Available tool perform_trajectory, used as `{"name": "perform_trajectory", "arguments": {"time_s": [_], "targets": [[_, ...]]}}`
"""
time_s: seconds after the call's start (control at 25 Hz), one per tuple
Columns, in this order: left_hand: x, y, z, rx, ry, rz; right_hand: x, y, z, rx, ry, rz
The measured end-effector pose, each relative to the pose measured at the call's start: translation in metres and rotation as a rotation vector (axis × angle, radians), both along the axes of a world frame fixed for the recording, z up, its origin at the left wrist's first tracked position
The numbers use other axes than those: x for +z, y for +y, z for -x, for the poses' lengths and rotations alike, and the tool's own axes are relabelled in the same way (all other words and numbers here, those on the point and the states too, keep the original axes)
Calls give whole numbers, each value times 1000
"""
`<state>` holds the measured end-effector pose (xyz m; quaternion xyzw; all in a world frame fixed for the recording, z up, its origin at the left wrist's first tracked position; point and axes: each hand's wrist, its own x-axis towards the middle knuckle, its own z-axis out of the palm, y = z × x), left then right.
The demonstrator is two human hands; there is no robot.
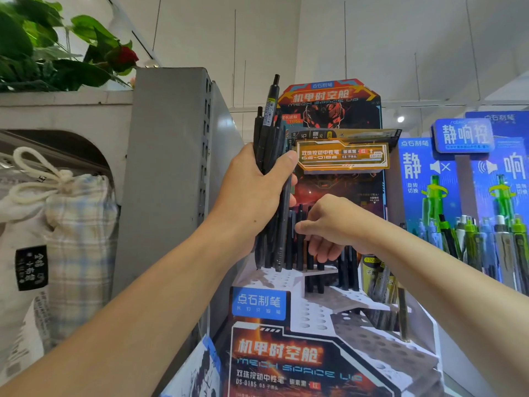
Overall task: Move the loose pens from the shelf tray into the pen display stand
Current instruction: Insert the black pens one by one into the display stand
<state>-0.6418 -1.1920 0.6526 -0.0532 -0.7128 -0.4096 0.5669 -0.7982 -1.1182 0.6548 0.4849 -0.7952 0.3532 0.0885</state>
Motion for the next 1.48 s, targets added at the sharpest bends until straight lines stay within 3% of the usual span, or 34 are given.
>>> {"name": "perform_trajectory", "arguments": {"time_s": [0.32,0.4,0.48,0.64,0.8,0.96,1.2,1.48], "targets": [[-3,0,2,14,-7,-36,0,3,-5,-25,50,-16],[-4,-2,3,11,-15,-69,0,9,-10,-81,167,-14],[-4,-4,4,3,-21,-96,0,16,-17,-26,265,116],[-4,-3,5,1,-3,-128,3,34,-37,501,-139,384],[-3,0,9,-29,3,-144,-1,34,-43,608,-303,387],[-6,5,14,-71,-42,-163,-2,30,-42,590,-318,427],[-6,2,16,46,-32,-120,0,37,-29,550,-383,376],[-7,-6,18,10,-17,-151,-9,31,-6,172,-104,443]]}}
